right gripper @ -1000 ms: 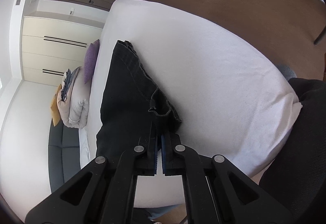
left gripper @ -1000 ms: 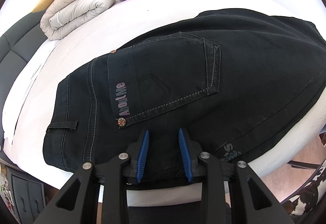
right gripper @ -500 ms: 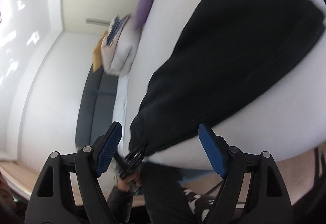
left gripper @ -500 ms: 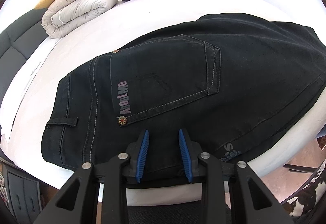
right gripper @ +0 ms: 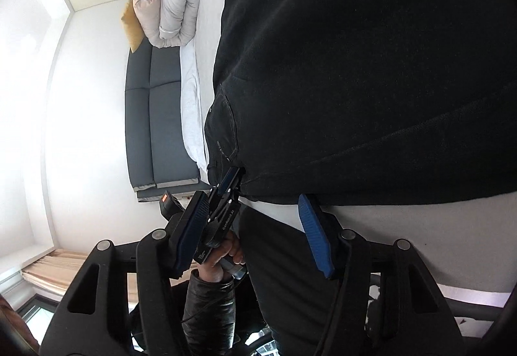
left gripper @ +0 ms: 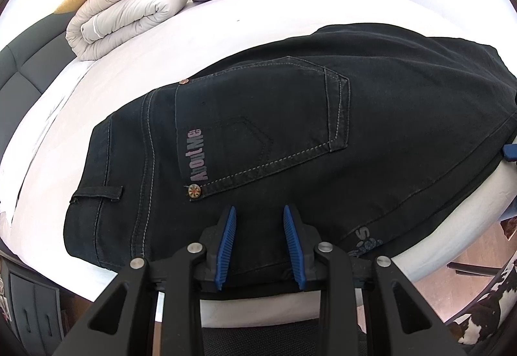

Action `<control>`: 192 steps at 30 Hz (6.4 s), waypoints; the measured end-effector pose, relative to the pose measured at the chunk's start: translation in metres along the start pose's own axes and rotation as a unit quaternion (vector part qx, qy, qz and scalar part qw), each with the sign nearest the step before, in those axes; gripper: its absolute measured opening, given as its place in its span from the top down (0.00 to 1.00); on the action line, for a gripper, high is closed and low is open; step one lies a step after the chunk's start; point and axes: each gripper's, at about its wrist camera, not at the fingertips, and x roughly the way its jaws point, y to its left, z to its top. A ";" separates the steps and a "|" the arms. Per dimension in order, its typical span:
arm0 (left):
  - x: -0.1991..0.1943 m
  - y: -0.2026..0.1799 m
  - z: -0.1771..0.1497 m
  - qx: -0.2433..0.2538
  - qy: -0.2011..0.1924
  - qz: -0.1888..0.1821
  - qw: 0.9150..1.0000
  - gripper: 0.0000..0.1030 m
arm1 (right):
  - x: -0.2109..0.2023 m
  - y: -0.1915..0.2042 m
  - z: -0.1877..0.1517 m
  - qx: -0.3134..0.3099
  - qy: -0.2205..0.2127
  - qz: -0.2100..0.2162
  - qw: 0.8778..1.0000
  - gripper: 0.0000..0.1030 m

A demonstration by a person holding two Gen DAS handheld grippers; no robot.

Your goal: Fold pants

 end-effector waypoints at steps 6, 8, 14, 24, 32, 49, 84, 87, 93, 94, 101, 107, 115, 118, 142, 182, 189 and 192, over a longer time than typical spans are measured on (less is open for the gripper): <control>0.002 0.003 -0.001 0.000 0.000 0.000 1.000 0.67 | 0.012 -0.005 0.003 0.019 -0.011 0.002 1.000 0.47; 0.002 0.003 -0.001 0.000 0.000 0.000 1.000 0.67 | 0.013 -0.005 0.005 0.024 -0.016 0.000 1.000 0.47; 0.001 0.003 0.000 0.001 0.000 0.002 1.000 0.67 | 0.011 -0.017 0.010 0.026 -0.022 -0.031 0.999 0.98; 0.000 0.002 -0.001 0.003 -0.001 0.005 1.000 0.67 | 0.001 -0.015 -0.006 -0.014 -0.033 -0.058 0.998 0.99; -0.031 0.008 0.030 -0.041 -0.048 -0.043 0.997 0.68 | -0.007 -0.013 -0.008 -0.060 -0.024 -0.052 0.997 0.95; 0.037 -0.071 0.074 0.003 -0.036 -0.067 0.997 0.65 | -0.101 0.023 0.063 -0.092 -0.126 -0.077 0.985 0.60; 0.107 -0.047 0.158 -0.124 -0.023 -0.214 0.969 0.89 | -0.166 -0.037 0.143 0.045 -0.278 -0.030 0.959 1.00; 0.117 -0.037 0.157 -0.161 -0.024 -0.234 0.959 0.95 | -0.228 -0.047 0.142 0.052 -0.350 -0.047 0.934 1.00; 0.122 -0.010 0.152 -0.212 -0.023 -0.251 0.944 0.95 | -0.274 -0.057 0.130 0.076 -0.395 -0.035 0.915 1.00; 0.119 -0.006 0.149 -0.216 -0.023 -0.239 0.946 0.96 | -0.274 -0.056 0.130 0.072 -0.396 -0.041 0.914 1.00; 0.101 -0.059 0.187 -0.137 -0.043 -0.281 0.949 0.97 | -0.254 -0.038 0.134 0.025 -0.403 -0.100 0.910 1.00; 0.124 -0.032 0.169 -0.152 -0.021 -0.284 0.946 0.97 | -0.253 -0.034 0.137 0.029 -0.394 -0.104 0.913 1.00; 0.126 0.096 0.128 -0.211 -0.037 -0.245 0.946 0.95 | -0.245 -0.025 0.135 0.021 -0.400 -0.121 0.908 1.00; 0.124 0.122 0.117 -0.228 -0.041 -0.235 0.944 0.95 | -0.245 -0.022 0.133 0.018 -0.401 -0.125 0.907 1.00; 0.112 0.087 0.091 -0.277 -0.074 -0.209 0.935 0.95 | -0.025 0.122 0.114 -0.119 -0.143 -0.118 0.975 0.99; 0.073 0.043 0.116 -0.266 -0.087 -0.180 0.943 0.93 | -0.327 0.013 -0.062 -0.023 -0.485 -0.116 0.867 0.12; 0.043 -0.071 0.150 -0.192 -0.097 -0.259 0.942 0.93 | -0.281 0.000 -0.039 0.059 -0.436 -0.032 0.898 0.30; 0.047 -0.114 0.156 -0.157 -0.079 -0.274 0.946 0.93 | -0.280 -0.016 -0.039 0.079 -0.441 -0.011 0.894 0.40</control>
